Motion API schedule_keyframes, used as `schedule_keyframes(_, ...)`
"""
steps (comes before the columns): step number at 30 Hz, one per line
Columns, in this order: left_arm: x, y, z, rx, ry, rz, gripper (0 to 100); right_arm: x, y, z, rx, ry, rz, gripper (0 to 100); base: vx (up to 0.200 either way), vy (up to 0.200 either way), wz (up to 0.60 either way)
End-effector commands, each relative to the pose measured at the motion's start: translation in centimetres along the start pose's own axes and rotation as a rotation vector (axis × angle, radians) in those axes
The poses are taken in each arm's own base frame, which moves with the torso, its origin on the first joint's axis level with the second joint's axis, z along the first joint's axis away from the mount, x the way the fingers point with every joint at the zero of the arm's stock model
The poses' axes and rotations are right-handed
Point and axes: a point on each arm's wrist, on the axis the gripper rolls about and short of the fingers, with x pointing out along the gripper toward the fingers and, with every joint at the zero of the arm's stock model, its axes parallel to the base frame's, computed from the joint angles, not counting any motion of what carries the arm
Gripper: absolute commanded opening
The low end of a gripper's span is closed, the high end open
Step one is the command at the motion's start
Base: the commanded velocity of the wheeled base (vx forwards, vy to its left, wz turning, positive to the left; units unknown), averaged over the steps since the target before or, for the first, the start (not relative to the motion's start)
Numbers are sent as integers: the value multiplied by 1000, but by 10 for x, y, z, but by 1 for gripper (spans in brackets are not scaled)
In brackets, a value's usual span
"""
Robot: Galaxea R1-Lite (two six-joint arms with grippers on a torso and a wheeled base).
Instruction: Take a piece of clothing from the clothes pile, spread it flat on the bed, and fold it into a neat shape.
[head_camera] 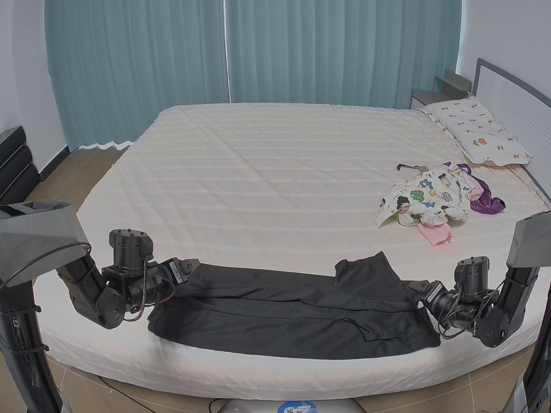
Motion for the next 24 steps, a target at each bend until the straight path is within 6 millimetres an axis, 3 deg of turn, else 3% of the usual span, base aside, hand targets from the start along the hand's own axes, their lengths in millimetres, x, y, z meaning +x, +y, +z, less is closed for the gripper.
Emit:
schedule_keyframes(1,26,-14,-13,-34,14,-18,100,0,0,0,0,1,0,100,0,0,0)
schedule_keyframes(7,39,-21,-36,-13,67,-27,100,0,0,0,-2,1,0,100,0,0,0)
schedule_keyframes(12,37,-24,-45,-31,95,-27,100,0,0,0,-2,2,-1,100,0,0,0)
schedule_keyframes(19,26,-11,-59,-22,157,26,100,0,0,0,0,1,0,100,0,0,0)
schedule_keyframes(24,16,-9,-54,-24,151,32,100,0,1,-1,-3,4,2,100,0,0,0)
